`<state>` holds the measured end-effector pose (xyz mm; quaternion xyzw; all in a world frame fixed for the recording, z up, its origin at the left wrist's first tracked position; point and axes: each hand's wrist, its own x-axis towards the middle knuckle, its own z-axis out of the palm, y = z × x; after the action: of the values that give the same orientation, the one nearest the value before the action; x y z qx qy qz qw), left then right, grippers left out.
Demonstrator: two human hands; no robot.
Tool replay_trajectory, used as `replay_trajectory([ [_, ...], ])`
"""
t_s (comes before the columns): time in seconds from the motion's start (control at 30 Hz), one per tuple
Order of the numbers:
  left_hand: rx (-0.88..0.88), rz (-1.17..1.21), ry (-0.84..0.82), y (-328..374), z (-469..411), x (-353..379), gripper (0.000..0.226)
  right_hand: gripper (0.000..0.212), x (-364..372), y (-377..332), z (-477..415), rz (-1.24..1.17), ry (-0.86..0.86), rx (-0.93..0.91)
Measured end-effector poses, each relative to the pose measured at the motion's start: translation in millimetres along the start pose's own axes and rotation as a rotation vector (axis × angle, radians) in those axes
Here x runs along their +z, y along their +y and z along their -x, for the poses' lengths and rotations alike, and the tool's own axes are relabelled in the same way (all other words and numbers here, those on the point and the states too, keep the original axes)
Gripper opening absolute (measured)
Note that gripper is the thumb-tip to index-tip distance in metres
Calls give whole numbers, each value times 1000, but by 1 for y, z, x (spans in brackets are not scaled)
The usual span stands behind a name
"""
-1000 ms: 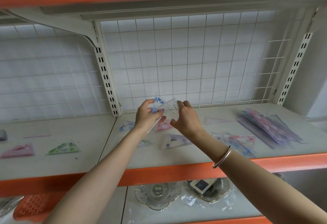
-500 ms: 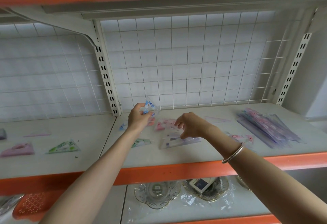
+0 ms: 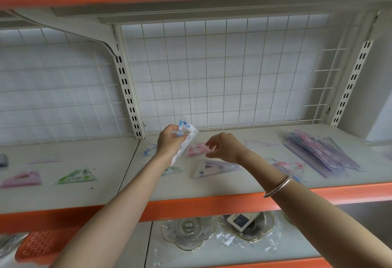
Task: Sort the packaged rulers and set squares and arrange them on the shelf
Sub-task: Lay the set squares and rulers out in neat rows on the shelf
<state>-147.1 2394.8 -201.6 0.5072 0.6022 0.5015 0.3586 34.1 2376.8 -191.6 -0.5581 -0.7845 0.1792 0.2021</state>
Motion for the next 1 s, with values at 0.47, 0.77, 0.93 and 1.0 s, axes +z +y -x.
replay_trajectory([
  [0.47,-63,348,57,14,12,-2,48,48,27,-38,-13,-174,258,52],
  [0.77,-15,166,158,-7,-3,-58,13,40,31,-48,-41,-66,161,-32],
  [0.93,20,-104,241,-25,-13,-89,12,36,47,-67,-64,-37,105,-93],
  [1.0,18,-225,225,-31,-15,-100,14,36,56,-74,-77,-13,71,-94],
])
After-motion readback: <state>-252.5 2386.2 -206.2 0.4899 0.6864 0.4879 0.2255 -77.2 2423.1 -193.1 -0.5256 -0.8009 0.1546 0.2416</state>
